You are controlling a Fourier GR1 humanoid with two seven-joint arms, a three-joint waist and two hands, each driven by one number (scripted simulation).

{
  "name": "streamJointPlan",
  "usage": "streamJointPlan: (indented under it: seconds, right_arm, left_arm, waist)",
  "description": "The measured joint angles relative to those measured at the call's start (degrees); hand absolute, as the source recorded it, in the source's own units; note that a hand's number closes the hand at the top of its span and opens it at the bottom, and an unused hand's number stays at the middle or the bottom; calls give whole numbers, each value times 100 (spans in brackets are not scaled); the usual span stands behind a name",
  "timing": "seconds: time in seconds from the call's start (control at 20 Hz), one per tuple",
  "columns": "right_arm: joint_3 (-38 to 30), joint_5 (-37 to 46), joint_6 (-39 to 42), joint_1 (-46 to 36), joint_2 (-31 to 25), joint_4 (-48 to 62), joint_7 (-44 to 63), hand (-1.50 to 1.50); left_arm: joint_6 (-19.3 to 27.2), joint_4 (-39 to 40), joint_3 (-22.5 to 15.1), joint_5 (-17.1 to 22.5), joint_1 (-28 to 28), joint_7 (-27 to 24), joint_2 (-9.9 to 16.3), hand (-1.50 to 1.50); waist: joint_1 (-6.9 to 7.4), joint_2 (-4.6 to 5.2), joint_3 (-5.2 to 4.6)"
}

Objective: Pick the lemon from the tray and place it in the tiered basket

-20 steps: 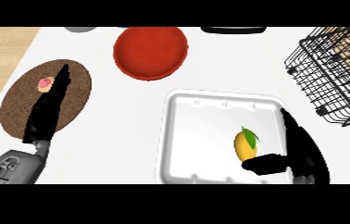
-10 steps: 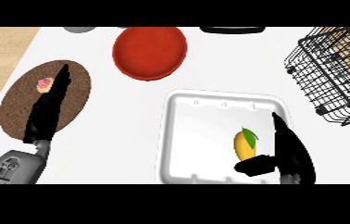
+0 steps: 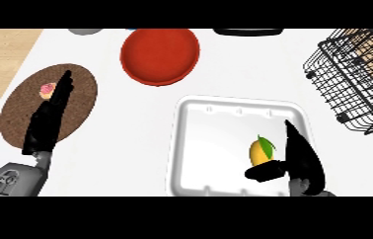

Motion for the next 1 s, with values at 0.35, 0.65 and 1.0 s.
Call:
streamJointPlan:
  seconds: [0.35, 0.65, 1.0]
  right_arm:
    - [-225, 179, 114, -82, 428, 420, -176, -150]
    - [-533, 150, 177, -136, 693, 850, -463, 150]
    - [-313, 157, 548, -386, 614, 1196, -656, 150]
  left_arm:
    - [-124, -131, 114, -119, 120, 13, -66, 0]
    - [-251, -38, 271, -224, 146, -47, -213, 0]
    - [-353, 37, 387, -324, -20, 52, -296, 0]
  waist:
    - [8, -2, 2]
    - [-2, 0, 3]
    - [-7, -32, -42]
